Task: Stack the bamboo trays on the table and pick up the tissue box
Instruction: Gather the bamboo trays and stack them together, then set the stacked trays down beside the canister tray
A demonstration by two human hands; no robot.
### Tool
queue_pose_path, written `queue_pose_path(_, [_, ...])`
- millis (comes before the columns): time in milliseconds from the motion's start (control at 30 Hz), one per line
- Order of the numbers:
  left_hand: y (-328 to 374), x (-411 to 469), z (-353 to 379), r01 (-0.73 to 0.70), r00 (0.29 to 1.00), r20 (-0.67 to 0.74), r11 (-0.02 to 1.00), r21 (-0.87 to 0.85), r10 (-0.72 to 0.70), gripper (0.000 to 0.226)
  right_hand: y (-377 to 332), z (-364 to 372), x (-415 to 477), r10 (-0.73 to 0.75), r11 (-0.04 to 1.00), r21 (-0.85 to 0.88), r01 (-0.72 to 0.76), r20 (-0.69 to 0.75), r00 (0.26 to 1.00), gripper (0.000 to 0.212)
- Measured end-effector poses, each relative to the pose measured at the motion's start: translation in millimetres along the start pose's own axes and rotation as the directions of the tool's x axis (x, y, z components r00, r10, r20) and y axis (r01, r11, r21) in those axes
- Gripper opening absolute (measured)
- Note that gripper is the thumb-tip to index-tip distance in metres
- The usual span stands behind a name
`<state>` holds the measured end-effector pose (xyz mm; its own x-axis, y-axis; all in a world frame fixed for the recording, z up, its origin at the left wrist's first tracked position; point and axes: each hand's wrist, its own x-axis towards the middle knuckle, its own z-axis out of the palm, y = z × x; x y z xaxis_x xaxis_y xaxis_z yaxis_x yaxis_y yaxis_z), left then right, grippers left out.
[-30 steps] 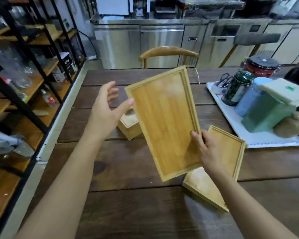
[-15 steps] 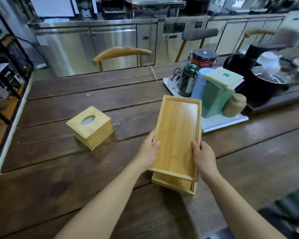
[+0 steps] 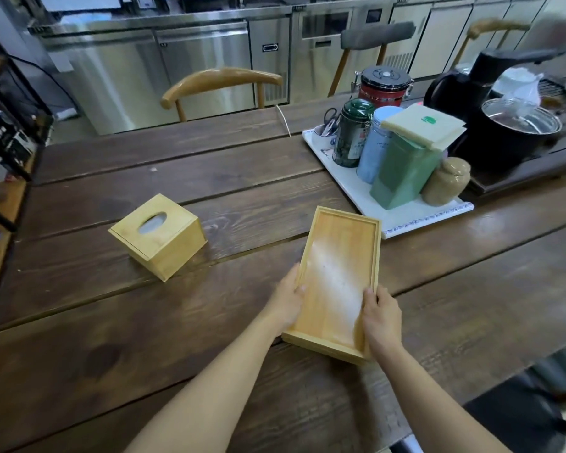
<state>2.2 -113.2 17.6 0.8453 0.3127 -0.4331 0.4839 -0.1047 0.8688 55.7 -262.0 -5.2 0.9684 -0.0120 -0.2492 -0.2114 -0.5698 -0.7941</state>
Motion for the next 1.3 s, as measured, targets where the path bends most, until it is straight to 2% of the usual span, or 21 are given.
queue_pose_path(233, [-3, 4, 0, -0.012, 1.0, 0.017, 1.0, -0.006, 0.012, 0.046, 4, 0, -2, -0.032, 0.999, 0.021, 0.032, 0.007, 0.999, 0.016])
queue_pose_path(433, [-10, 4, 0, 0.013, 1.0, 0.004, 0.998, -0.066, -0.013, 0.046, 6, 1, -1, -0.039, 0.995, 0.095, 0.035, 0.044, 0.998, 0.035])
queue_pose_path(800, [-15, 0, 3, 0.056, 0.998, 0.02, 0.989, -0.139, -0.054, 0.046, 0, -5, -4, -0.05, 0.952, 0.306, 0.009, 0.128, 0.991, 0.04])
queue_pose_path(967, [-15, 3, 1, 0.099, 0.995, 0.037, 0.974, -0.201, -0.094, 0.049, 4, -7, -6, -0.038, 0.89, 0.452, -0.068, 0.22, 0.975, 0.04])
queue_pose_path(1167, [-18, 11, 1, 0.121, 0.992, 0.046, 0.963, -0.243, -0.113, 0.052, 14, -4, 0, 0.041, 0.841, 0.513, -0.174, 0.26, 0.965, 0.046])
queue_pose_path(1300, [-18, 16, 3, 0.113, 0.993, 0.015, 0.951, -0.289, -0.114, 0.049, 9, -5, 11, 0.03, 0.826, 0.533, -0.183, 0.282, 0.959, 0.044])
